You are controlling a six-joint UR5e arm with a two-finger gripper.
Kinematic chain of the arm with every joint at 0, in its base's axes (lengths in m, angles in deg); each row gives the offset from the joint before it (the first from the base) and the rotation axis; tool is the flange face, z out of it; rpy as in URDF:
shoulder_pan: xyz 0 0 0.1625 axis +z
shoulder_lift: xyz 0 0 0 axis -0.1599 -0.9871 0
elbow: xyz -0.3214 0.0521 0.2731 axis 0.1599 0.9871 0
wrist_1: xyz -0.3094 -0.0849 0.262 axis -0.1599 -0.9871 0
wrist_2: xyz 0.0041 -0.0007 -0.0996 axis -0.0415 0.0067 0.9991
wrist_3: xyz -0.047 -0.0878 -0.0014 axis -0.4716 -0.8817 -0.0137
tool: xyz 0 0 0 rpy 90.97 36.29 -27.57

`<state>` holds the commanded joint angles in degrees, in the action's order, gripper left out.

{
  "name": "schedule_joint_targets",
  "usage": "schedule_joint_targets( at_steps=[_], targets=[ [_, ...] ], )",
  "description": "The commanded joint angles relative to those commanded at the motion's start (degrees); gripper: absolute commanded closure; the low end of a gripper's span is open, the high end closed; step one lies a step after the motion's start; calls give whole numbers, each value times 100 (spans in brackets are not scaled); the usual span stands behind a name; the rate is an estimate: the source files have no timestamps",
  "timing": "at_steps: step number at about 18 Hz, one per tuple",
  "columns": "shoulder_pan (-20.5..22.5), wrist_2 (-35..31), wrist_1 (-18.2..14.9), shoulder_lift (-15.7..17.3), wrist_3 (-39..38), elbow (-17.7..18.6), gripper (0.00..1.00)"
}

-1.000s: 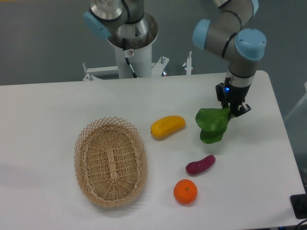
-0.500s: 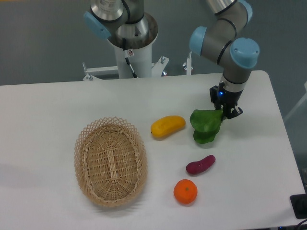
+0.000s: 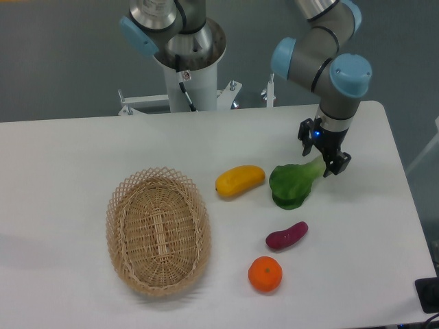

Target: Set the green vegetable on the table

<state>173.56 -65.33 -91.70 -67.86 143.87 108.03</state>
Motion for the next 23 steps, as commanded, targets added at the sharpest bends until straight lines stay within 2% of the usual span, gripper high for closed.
schedule_joint_targets(
  at_steps=[3, 8, 11, 15, 18, 20, 23],
  targets=[
    [-35, 61, -9, 263, -18, -149, 0],
    [18, 308, -149, 483, -238, -755, 0],
    [-18, 281, -674, 598, -238, -1229, 0],
    [61, 290, -1667, 598, -150, -2037, 0],
    [219, 290, -2318, 580, -1, -2469, 0],
    [377, 290, -2565, 580, 410, -2601, 0],
    [755, 308, -2680, 589, 1411, -2628, 0]
  ],
)
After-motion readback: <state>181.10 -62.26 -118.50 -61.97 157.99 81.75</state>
